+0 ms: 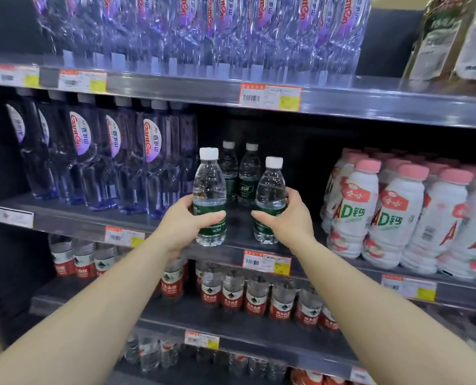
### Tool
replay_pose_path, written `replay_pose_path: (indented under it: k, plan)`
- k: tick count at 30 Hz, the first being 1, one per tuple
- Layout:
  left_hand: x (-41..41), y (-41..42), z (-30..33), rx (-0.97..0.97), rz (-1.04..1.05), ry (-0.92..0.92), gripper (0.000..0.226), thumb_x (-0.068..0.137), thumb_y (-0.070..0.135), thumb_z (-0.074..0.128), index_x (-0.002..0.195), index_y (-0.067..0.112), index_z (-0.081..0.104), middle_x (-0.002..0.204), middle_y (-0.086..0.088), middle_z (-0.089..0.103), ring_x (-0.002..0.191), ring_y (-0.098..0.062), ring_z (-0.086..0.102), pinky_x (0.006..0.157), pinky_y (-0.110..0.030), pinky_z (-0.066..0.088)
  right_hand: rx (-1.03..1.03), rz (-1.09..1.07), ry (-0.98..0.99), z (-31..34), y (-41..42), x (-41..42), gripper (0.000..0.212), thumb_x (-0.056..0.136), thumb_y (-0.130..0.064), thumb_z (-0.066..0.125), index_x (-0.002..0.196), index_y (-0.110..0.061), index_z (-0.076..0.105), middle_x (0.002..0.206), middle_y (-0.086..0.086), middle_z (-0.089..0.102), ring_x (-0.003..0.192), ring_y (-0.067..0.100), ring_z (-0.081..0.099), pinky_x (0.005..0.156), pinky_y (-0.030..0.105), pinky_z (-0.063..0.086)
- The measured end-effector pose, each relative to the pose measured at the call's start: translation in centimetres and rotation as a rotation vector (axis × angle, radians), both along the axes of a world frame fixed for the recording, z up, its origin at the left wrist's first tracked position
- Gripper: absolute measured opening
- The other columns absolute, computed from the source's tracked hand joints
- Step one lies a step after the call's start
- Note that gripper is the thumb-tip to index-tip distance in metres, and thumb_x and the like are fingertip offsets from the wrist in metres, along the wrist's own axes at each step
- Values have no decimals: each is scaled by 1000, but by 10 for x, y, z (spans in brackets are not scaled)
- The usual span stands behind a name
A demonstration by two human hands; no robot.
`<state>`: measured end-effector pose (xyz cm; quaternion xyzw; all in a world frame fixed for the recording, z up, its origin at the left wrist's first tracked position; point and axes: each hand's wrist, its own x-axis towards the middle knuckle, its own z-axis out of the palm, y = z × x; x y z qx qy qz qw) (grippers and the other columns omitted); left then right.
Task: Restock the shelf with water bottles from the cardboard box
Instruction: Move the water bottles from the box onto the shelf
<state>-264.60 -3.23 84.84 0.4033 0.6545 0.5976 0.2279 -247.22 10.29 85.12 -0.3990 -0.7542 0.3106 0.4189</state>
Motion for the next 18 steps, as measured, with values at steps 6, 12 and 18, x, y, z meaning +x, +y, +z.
replay_pose_path:
  k: [6, 12, 18]
  plan:
    - [-22, 2, -4, -14, 19, 55, 102, 47, 62, 90, 135, 23, 54, 129, 3, 64, 117, -21, 61, 105, -46, 47, 57, -102, -75, -6, 8, -14, 91, 69, -50, 82, 139, -19, 33, 124, -2, 59, 108, 20, 60, 79, 38, 53]
    - [-34, 9, -7, 38, -27, 26, 98, 41, 63, 90, 127, 24, 60, 123, 5, 68, 115, -21, 63, 104, -47, 47, -65, 102, -15, -13, 17, 2, 93, 74, -24, 83, 148, -26, 26, 123, -6, 58, 101, 14, 59, 85, 28, 48]
    - [-33, 28, -9, 68, -83, 54, 45, 72, 29, 86, 113, 27, 66, 111, 7, 72, 106, -17, 67, 103, -44, 48, 28, 59, -80, -19, 30, -1, 92, 70, -25, 86, 145, -23, 32, 128, -4, 60, 113, 16, 59, 93, 31, 49]
